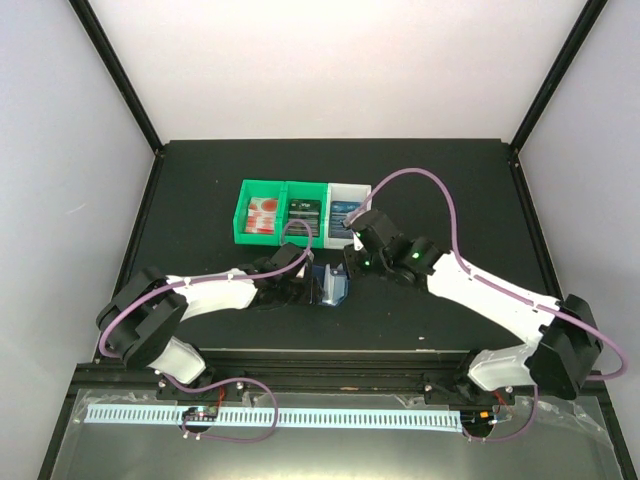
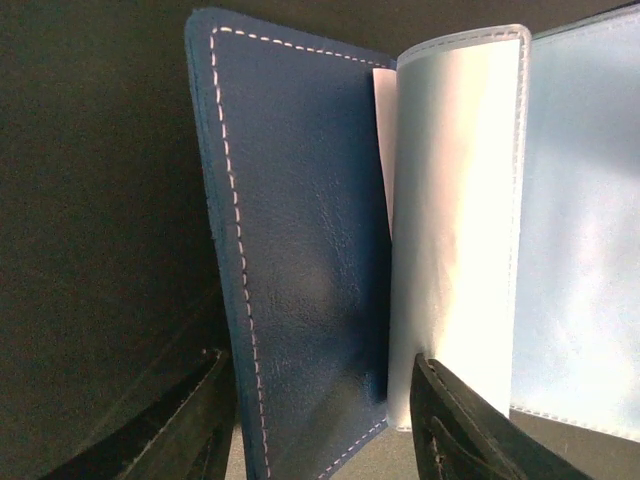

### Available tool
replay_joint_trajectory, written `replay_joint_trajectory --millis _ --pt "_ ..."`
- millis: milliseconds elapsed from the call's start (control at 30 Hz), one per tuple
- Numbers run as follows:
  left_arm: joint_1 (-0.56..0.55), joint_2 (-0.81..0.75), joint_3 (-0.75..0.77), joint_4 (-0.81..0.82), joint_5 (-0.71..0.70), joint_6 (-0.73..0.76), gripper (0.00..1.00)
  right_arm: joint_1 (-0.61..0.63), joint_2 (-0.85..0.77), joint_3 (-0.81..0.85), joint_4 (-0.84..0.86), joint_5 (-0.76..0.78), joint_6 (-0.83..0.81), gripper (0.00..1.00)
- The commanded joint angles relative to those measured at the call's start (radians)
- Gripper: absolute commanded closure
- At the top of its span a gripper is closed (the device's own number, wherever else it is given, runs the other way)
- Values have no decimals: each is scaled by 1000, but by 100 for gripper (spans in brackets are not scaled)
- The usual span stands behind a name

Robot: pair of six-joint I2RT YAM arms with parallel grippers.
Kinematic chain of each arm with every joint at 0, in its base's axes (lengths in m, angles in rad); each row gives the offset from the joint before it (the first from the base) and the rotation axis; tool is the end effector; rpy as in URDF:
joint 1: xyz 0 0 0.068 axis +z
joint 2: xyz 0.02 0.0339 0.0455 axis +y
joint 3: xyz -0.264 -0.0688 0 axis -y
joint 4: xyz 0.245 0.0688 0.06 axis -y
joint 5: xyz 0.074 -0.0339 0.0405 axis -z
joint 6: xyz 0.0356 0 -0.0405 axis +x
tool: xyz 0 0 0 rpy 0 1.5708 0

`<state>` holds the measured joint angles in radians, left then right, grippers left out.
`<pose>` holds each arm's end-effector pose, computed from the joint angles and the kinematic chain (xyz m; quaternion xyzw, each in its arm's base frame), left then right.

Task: Put the credit cards into the card holder
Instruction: Open the card holder at the center of the board.

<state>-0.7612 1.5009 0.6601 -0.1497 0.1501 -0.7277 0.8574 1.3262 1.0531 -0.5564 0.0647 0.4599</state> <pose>0.1915 -0.1898 0.1430 0.0375 0.9550 -0.2461 0.1611 0.1864 0.2118 0.2806 -0.1725 0.9156 0.1977 0.3048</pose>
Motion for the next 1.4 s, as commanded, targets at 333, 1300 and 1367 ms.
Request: replay_joint_trajectory --millis 333,1300,1367 --pt "-14 -11 42 1 16 -1 59 10 234 10 77 -331 -34 89" --pt "-15 -63 -6 6 -20 -56 54 10 434 28 111 -93 -21 64" --pt "-15 -100 -21 -1 -52 -83 46 11 467 42 88 -56 -14 59"
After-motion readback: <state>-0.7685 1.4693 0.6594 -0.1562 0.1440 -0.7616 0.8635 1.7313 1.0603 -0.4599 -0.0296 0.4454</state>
